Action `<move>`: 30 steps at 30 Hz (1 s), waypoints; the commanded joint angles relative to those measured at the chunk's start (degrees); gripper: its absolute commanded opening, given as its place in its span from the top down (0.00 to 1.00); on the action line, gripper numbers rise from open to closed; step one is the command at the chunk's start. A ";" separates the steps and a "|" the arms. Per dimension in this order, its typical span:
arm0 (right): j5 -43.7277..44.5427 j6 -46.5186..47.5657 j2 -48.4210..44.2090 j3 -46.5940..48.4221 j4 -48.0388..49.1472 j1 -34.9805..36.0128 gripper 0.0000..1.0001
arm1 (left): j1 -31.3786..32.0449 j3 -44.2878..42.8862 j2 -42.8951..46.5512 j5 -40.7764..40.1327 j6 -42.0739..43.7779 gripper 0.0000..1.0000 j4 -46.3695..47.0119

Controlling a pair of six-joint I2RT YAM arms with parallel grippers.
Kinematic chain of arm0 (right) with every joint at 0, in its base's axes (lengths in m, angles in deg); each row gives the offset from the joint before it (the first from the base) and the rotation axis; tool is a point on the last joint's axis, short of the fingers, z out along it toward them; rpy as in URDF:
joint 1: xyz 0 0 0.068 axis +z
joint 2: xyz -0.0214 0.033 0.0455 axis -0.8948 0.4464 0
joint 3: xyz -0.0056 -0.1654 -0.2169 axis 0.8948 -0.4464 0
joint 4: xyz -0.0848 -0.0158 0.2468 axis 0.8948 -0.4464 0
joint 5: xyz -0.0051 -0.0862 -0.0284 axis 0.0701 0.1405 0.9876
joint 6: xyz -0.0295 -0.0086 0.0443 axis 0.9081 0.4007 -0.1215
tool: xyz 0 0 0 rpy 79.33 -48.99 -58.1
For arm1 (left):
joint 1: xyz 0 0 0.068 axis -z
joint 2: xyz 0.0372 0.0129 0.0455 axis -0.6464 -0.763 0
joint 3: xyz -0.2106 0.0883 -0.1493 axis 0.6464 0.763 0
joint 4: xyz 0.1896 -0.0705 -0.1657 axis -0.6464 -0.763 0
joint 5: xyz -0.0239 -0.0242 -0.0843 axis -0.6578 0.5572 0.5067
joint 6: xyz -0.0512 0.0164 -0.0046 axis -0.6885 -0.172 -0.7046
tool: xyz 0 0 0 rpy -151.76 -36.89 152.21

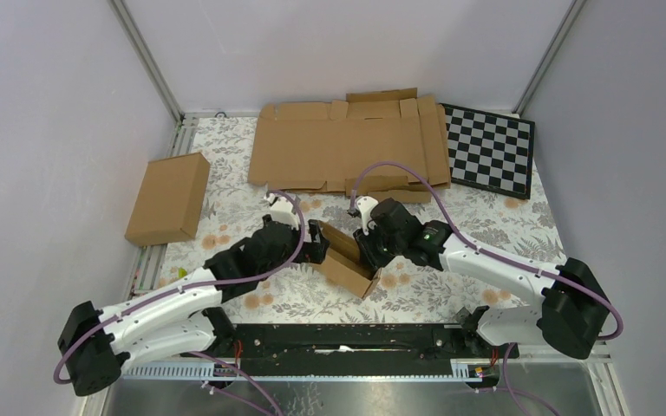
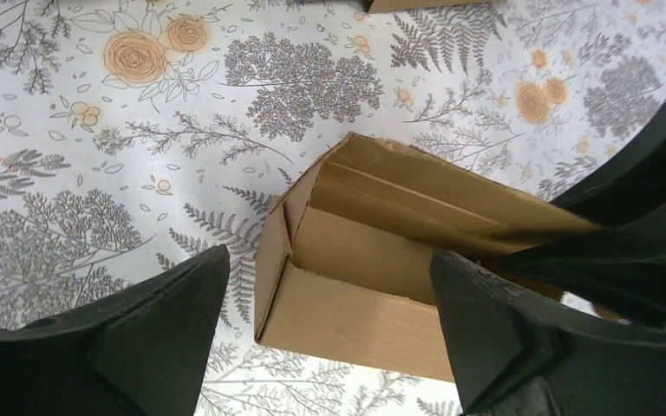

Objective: Fold the paper box

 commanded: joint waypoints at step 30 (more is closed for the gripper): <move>-14.29 -5.97 3.63 2.95 -0.20 0.74 0.12 | 0.24 11.46 -7.08 20.91 -19.39 1.00 24.11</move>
